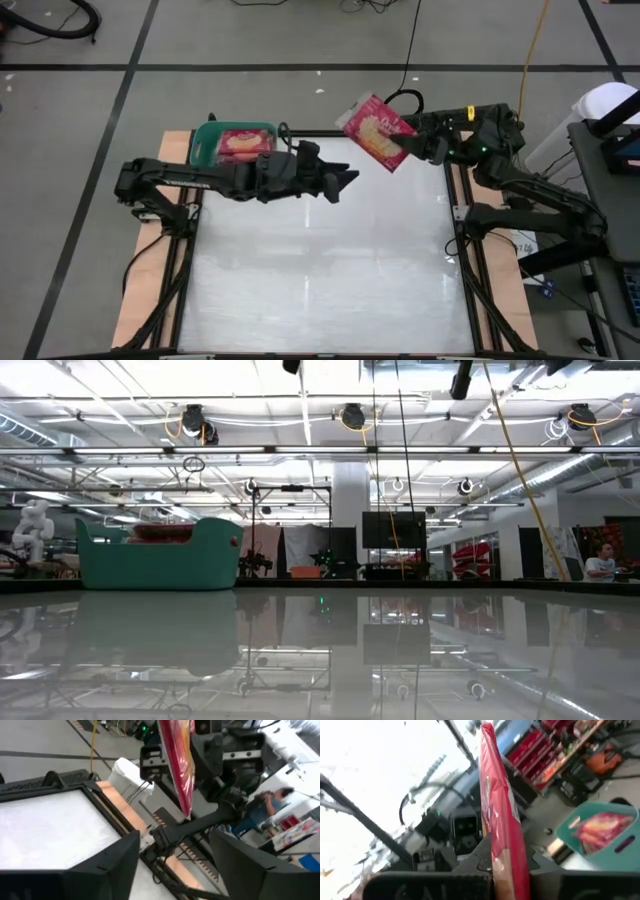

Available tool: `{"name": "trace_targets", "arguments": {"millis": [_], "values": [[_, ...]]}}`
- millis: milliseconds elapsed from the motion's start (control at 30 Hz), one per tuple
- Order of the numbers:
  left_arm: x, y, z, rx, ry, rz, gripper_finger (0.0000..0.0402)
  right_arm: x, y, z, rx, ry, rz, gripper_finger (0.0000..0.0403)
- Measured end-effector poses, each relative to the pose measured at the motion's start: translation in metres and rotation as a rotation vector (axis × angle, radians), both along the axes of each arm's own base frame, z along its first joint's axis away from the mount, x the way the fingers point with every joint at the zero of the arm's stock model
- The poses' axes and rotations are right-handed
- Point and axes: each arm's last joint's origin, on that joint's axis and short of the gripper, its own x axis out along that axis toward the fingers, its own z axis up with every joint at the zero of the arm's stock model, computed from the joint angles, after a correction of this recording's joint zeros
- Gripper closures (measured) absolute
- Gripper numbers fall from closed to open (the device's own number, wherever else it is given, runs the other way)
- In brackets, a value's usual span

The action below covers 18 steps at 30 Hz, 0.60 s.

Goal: Sort popcorn bags into baskets
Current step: Put the red popcorn bag into the green bin

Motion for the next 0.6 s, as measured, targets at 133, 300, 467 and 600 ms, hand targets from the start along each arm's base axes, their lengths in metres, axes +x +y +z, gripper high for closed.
{"name": "trace_targets", "arguments": {"millis": [133,300,467,600], "values": [[0.004,0.005,0.0,-0.031,-0.042,0.021,0.0123,0.0,-0.002,-0.004,0.023,-0.066,-0.008,0.0394],[0.006,0.019,0.003,-0.034,-0.103,0.063,0.0102,0.001,-0.003,-0.014,0.08,-0.042,0.018,0.0394],[0.006,0.04,0.007,-0.011,-0.143,0.113,0.0113,0.003,-0.002,-0.022,0.104,-0.005,0.103,0.0394],[0.005,0.053,0.006,-0.023,-0.139,0.08,0.0141,0.003,-0.002,-0.024,0.109,-0.001,0.108,0.0394]]}}
